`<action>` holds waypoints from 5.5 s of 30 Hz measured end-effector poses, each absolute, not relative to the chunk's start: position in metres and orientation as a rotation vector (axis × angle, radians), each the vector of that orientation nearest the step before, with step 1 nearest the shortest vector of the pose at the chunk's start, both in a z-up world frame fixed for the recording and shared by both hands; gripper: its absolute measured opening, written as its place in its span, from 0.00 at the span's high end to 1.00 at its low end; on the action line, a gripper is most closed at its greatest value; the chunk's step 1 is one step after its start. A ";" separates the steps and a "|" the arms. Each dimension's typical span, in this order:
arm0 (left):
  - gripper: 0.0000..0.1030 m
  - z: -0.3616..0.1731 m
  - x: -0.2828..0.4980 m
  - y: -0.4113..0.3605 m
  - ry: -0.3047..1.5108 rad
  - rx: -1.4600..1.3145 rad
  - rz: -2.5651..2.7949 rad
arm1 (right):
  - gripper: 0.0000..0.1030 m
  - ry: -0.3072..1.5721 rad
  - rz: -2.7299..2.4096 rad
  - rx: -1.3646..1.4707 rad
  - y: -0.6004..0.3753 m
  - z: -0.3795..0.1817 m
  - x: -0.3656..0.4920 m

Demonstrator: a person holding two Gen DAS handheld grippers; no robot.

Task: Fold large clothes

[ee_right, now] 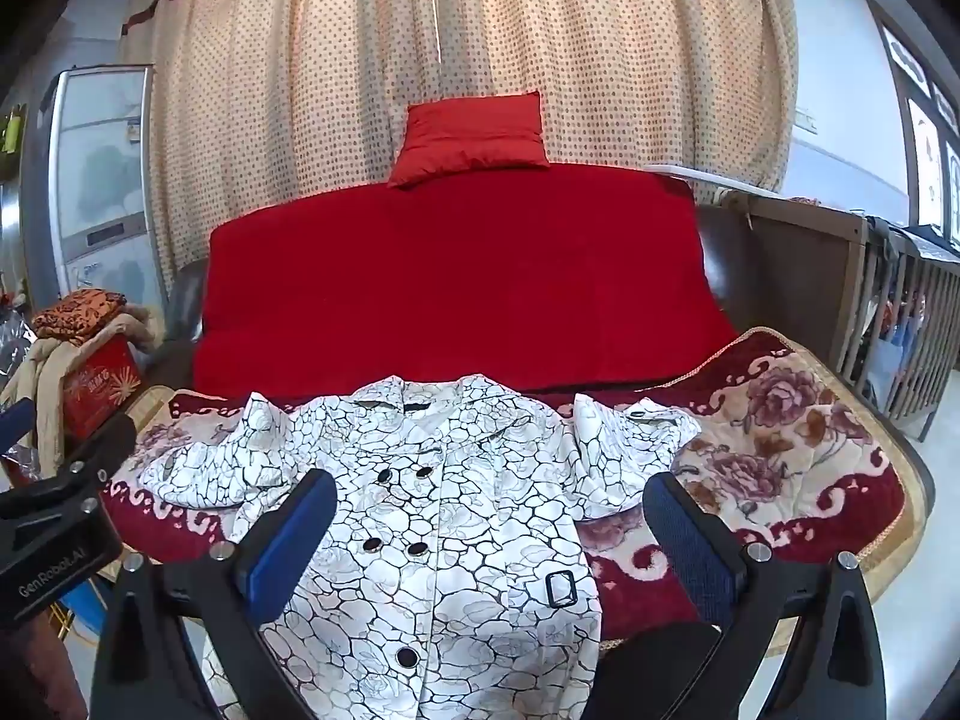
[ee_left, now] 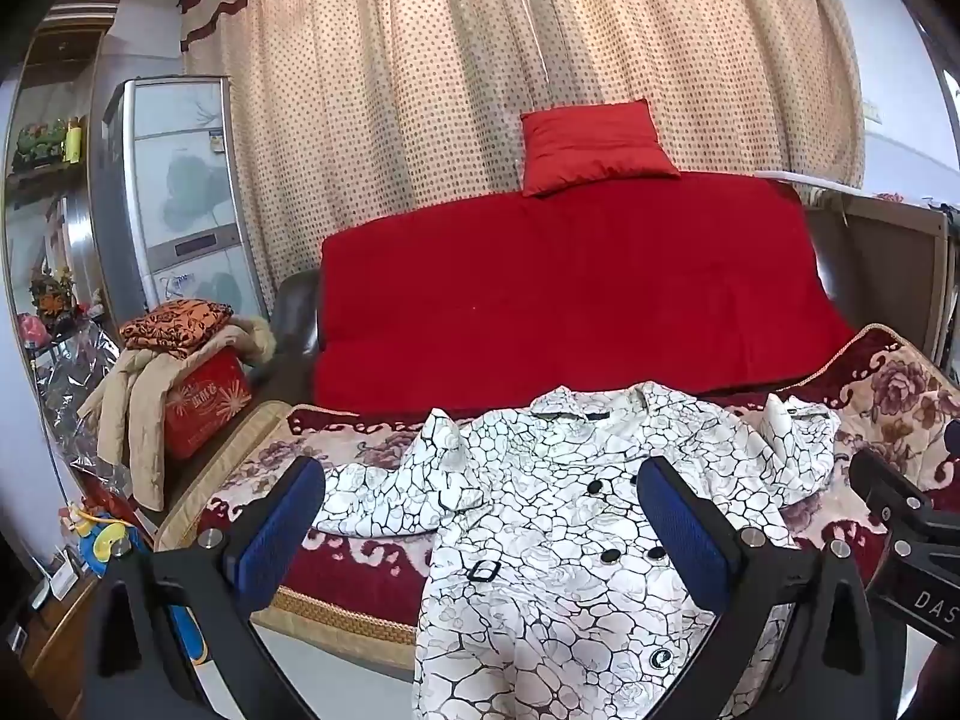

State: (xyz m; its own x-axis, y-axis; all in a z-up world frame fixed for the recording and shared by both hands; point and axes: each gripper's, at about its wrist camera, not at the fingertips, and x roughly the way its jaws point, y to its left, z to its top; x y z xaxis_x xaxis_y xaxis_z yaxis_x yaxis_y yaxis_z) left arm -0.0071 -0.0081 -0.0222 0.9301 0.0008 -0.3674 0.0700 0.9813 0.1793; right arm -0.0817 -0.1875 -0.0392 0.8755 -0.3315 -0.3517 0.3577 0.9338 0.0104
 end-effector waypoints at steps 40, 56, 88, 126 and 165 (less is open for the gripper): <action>0.00 -0.027 -0.001 -0.007 0.401 0.199 -0.047 | 0.00 0.362 -0.342 0.072 -0.186 -0.041 -0.074; 0.00 -0.032 0.008 -0.009 0.423 0.205 -0.041 | 0.00 0.388 -0.338 0.048 -0.187 -0.048 -0.064; 0.00 -0.049 0.037 0.001 0.461 0.187 0.007 | 0.00 0.409 -0.312 0.045 -0.189 -0.055 -0.036; 0.00 -0.175 0.192 -0.052 0.937 0.162 -0.148 | 0.10 0.398 -0.408 1.204 -0.634 -0.247 0.139; 0.00 -0.140 0.208 0.010 0.886 -0.070 -0.186 | 0.00 0.337 0.193 0.826 -0.402 -0.164 0.164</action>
State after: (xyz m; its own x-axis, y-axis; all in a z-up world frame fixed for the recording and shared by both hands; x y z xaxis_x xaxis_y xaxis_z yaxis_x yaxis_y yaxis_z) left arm 0.2083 0.0102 -0.1403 0.6176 -0.1907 -0.7630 0.1330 0.9815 -0.1377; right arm 0.1638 -0.4023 -0.1636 0.9297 0.2968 -0.2181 -0.0371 0.6646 0.7463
